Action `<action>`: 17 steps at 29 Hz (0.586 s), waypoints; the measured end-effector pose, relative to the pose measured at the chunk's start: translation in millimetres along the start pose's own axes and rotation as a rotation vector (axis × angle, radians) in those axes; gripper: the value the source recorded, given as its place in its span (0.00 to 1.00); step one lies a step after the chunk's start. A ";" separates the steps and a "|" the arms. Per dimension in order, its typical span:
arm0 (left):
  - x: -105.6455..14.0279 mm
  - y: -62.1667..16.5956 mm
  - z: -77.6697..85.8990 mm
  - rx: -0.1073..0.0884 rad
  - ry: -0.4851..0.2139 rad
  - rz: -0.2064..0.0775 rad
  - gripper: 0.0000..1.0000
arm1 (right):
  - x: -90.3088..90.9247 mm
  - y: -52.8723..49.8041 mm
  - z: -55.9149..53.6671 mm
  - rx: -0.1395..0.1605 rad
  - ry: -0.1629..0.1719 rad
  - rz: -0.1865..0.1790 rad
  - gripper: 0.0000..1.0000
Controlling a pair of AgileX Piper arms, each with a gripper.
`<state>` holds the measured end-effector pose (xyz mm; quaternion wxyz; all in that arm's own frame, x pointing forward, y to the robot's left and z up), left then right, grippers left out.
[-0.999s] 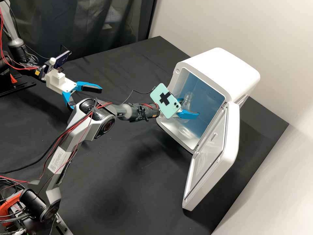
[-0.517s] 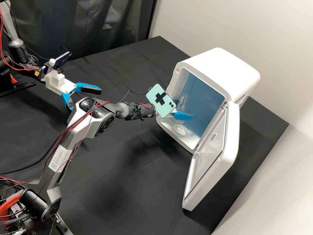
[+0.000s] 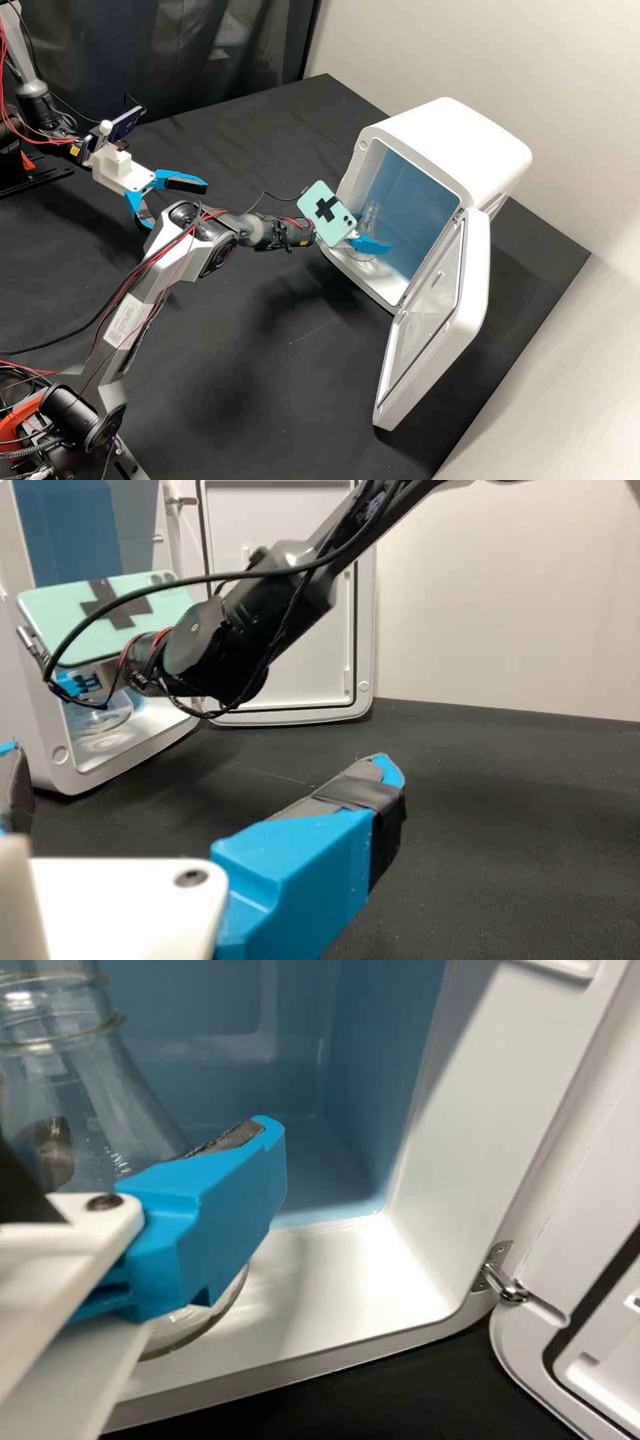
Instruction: Place the flask in the incubator
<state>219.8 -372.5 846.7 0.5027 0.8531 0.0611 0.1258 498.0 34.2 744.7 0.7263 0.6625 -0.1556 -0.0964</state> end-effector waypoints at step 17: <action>1.4 6.7 11.7 0.047 -0.038 0.028 1.00 | 29.3 -2.6 13.3 -0.014 -0.074 -0.005 0.00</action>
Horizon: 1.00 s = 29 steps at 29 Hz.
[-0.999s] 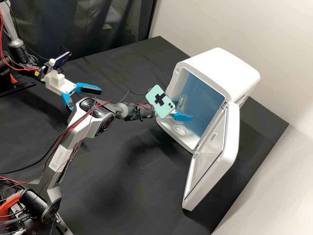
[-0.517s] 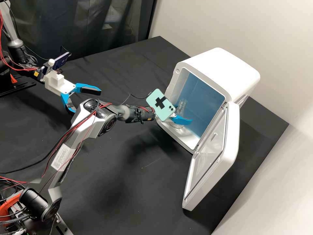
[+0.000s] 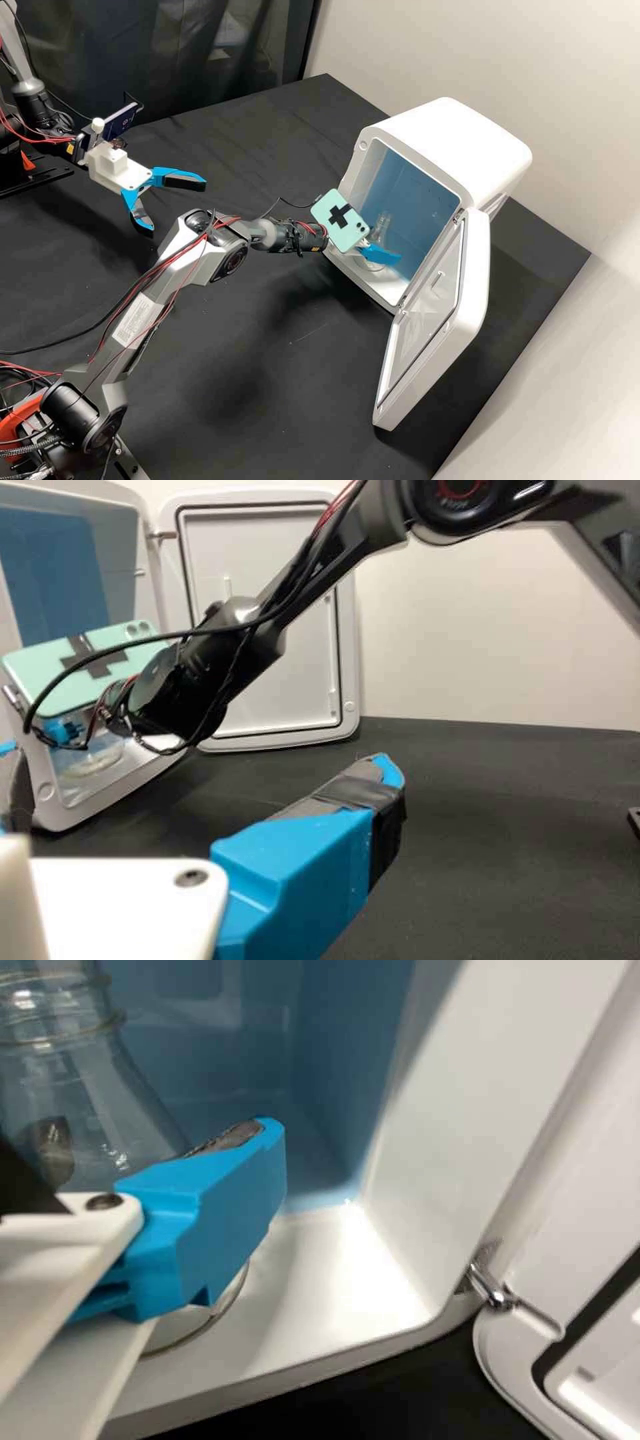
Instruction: Place the flask in the incubator
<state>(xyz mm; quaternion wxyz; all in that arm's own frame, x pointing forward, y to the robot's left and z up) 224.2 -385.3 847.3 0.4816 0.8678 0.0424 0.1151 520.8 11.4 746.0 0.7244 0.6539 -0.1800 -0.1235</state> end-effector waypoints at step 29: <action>-1.5 3.0 3.4 0.029 0.001 0.003 1.00 | 7.5 9.0 12.6 0.017 -0.055 0.003 1.00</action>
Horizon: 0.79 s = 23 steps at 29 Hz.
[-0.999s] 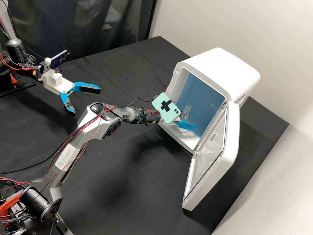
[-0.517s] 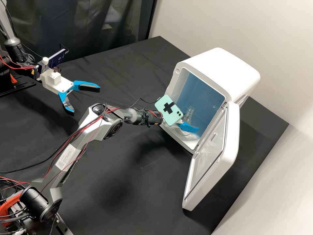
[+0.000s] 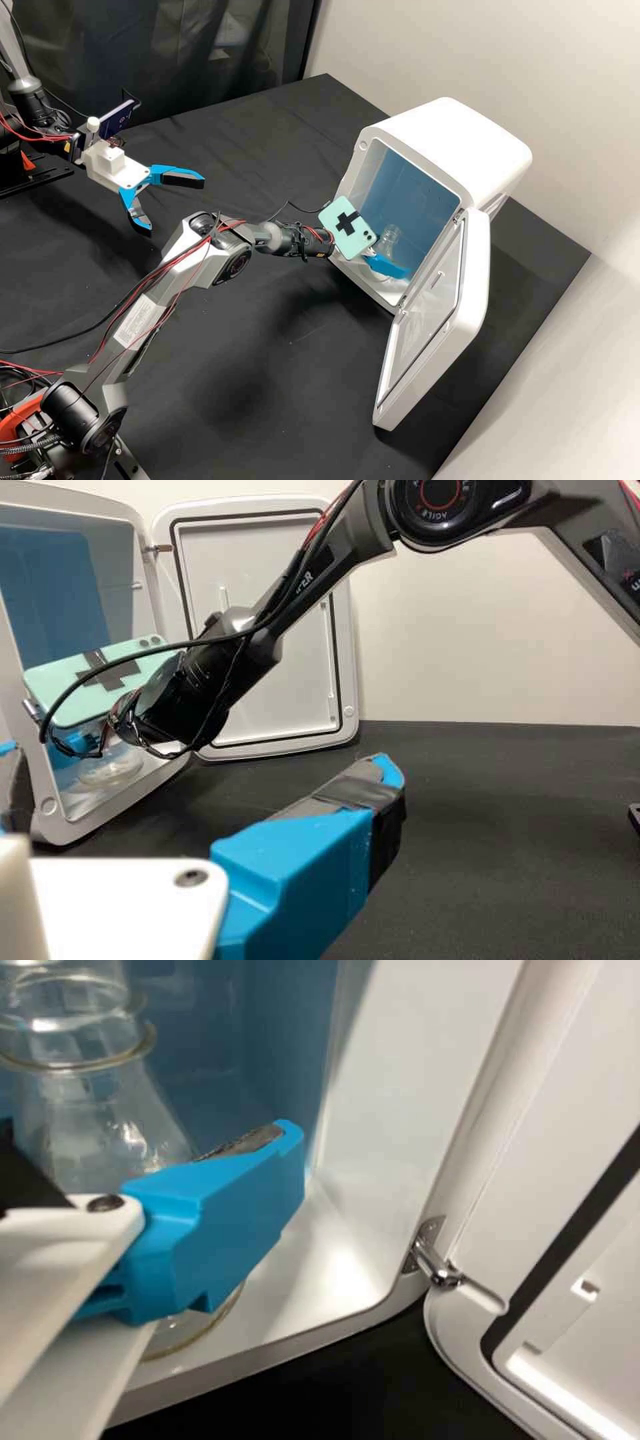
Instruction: Place the flask in the incubator
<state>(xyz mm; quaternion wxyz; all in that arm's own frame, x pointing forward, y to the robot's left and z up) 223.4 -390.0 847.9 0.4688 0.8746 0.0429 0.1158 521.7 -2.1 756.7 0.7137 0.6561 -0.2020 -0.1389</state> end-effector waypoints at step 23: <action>0.0 0.0 0.0 0.000 0.000 0.000 1.00 | 1.3 -5.6 7.4 0.048 -0.008 -0.066 1.00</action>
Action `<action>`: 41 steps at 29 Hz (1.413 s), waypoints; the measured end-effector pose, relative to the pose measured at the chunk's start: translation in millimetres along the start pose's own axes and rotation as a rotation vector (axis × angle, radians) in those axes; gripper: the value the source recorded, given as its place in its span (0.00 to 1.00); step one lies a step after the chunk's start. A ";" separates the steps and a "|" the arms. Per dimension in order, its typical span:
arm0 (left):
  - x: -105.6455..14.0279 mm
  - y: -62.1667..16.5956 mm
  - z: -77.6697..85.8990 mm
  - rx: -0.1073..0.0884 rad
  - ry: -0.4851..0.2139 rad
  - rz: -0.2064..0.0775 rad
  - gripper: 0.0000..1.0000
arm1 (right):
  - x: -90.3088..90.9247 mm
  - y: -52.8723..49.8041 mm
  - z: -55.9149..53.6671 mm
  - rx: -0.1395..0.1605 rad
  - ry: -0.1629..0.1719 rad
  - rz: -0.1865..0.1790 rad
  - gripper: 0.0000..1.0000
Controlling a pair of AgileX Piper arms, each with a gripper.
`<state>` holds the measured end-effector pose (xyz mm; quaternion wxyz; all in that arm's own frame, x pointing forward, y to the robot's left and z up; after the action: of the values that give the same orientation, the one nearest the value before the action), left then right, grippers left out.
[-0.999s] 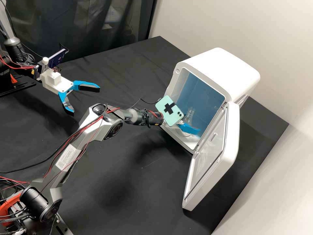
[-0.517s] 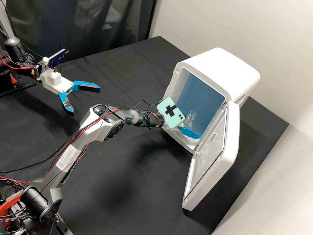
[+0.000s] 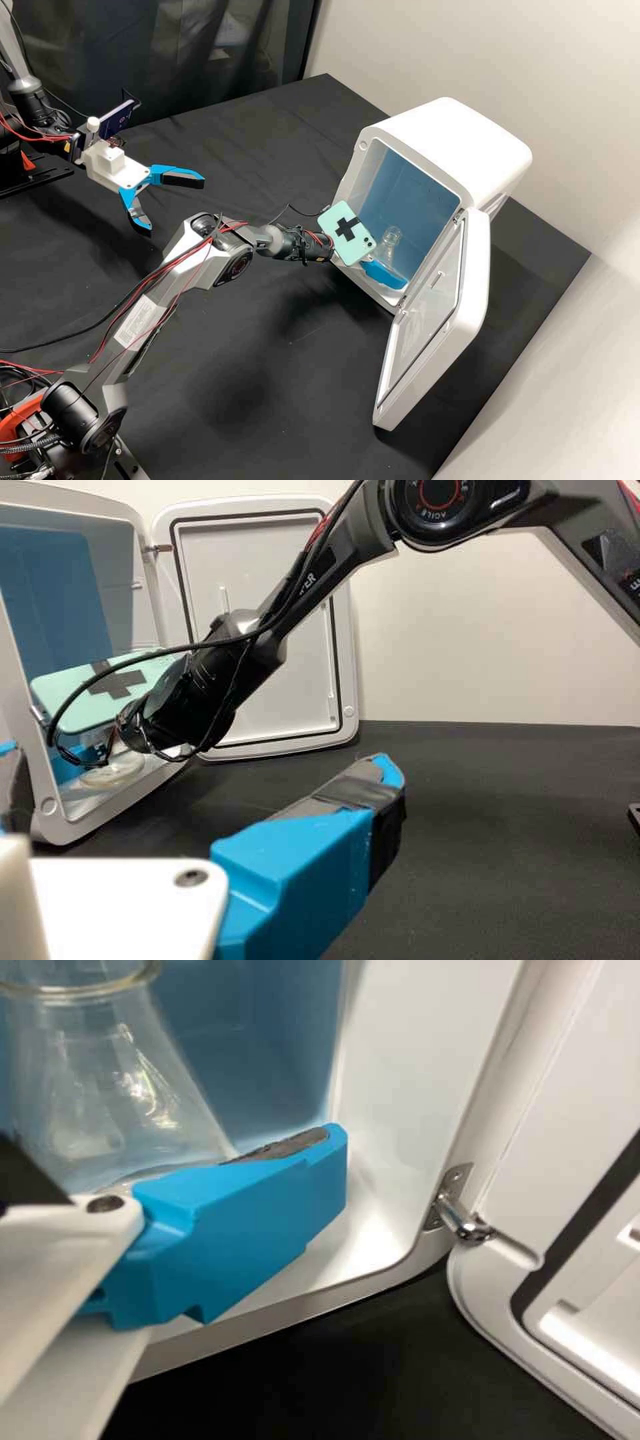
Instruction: Place the flask in the incubator
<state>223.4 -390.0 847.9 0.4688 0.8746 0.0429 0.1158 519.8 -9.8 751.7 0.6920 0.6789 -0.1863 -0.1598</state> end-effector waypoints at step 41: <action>-0.8 2.6 0.6 0.001 -0.002 0.012 1.00 | -48.3 1.5 25.6 0.076 0.126 -0.097 1.00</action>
<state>222.7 -392.0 849.6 0.4679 0.8751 0.0373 0.1175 465.1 -9.4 751.4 0.6674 0.7217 -0.1153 -0.1428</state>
